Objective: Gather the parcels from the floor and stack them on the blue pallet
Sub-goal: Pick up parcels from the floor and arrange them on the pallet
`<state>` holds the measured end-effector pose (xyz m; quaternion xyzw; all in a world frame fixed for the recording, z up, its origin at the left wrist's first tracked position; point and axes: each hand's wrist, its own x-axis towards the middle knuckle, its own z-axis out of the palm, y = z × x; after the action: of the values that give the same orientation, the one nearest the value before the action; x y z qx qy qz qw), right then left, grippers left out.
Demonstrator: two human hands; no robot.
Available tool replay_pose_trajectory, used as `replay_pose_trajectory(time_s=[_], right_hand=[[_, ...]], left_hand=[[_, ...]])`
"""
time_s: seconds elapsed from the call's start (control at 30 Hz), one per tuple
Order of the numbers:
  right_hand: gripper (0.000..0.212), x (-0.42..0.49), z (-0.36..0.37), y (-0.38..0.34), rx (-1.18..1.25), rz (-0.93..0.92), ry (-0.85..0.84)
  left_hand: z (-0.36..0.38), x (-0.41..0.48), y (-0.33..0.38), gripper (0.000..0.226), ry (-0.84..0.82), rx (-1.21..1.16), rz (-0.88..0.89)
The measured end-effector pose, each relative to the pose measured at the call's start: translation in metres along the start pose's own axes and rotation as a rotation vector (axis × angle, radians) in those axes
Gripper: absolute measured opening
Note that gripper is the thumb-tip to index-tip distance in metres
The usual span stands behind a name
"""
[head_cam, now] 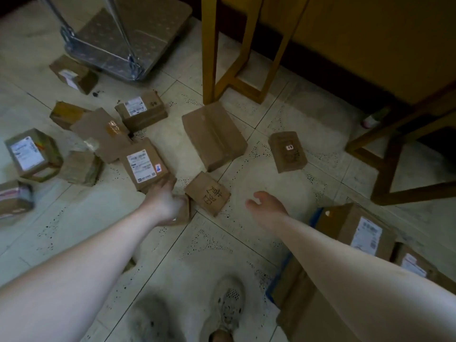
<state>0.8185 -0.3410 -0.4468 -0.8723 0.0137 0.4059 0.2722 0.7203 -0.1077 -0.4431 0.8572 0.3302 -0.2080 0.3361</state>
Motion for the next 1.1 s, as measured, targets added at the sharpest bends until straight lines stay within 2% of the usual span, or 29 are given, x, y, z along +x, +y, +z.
replay_pose_trajectory(time_s=[0.27, 0.6, 0.7, 0.8, 0.9, 1.0, 1.1], right_hand=[[0.057, 0.084, 0.039, 0.021, -0.022, 0.04, -0.021], [0.073, 0.226, 0.152, 0.052, 0.255, 0.222, -0.086], [0.054, 0.254, 0.184, 0.066, 0.499, 0.219, -0.155], [0.045, 0.265, 0.202, 0.077, 0.66, 0.228, -0.086], [0.026, 0.258, 0.19, 0.079, 0.663, 0.184, 0.012], [0.032, 0.225, 0.165, 0.071, 0.614, 0.19, 0.053], [0.026, 0.175, 0.136, 0.054, 0.57, 0.157, 0.102]], left_hand=[[0.047, 0.087, -0.023, 0.072, -0.116, 0.087, 0.043], [0.132, 0.232, -0.066, 0.072, -0.191, 0.093, -0.009], [0.161, 0.264, -0.077, 0.079, -0.26, -0.019, -0.084], [0.184, 0.273, -0.088, 0.061, -0.208, -0.1, -0.099], [0.183, 0.264, -0.084, 0.058, -0.171, -0.206, -0.069], [0.162, 0.235, -0.072, 0.068, -0.183, -0.322, -0.093], [0.129, 0.192, -0.056, 0.057, -0.178, -0.436, -0.14]])
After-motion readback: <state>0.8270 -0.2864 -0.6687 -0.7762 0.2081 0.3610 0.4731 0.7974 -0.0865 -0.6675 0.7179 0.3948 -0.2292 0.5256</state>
